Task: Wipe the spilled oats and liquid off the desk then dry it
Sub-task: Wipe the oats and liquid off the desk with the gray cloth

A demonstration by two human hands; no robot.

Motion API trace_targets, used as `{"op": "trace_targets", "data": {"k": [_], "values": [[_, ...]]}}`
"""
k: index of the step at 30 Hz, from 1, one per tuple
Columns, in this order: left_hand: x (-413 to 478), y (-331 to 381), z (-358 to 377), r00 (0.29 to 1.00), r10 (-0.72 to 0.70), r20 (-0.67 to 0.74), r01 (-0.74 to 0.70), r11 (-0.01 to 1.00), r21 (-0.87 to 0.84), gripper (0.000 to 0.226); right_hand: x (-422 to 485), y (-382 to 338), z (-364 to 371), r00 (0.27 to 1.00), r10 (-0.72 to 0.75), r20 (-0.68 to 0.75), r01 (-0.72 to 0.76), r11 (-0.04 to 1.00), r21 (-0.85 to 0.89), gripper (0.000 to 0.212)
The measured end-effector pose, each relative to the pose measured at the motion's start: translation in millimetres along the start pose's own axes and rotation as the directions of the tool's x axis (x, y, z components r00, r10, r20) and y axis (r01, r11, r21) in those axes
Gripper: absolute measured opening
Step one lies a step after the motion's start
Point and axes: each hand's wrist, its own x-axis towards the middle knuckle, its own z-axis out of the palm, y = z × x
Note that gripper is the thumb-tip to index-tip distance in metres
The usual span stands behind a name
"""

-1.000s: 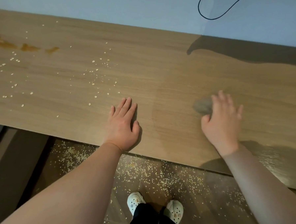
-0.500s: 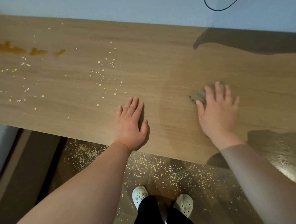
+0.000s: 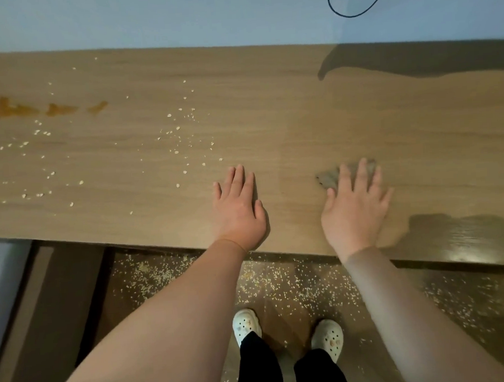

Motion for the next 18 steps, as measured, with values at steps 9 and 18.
{"op": "trace_targets", "data": {"k": [9, 18], "values": [[-16.1, -41.8, -19.1, 0.986, 0.157, 0.062, -0.162, 0.982, 0.092, 0.061, -17.8, 11.7, 15.9, 0.98, -0.198, -0.008, 0.195, 0.97, -0.145, 0.055], [-8.0, -128.0, -50.9, 0.992, -0.124, -0.03, 0.127, 0.98, 0.156, 0.065, -48.7, -86.5, 25.8, 0.91, -0.412, -0.04, 0.409, 0.911, -0.055, 0.053]]}}
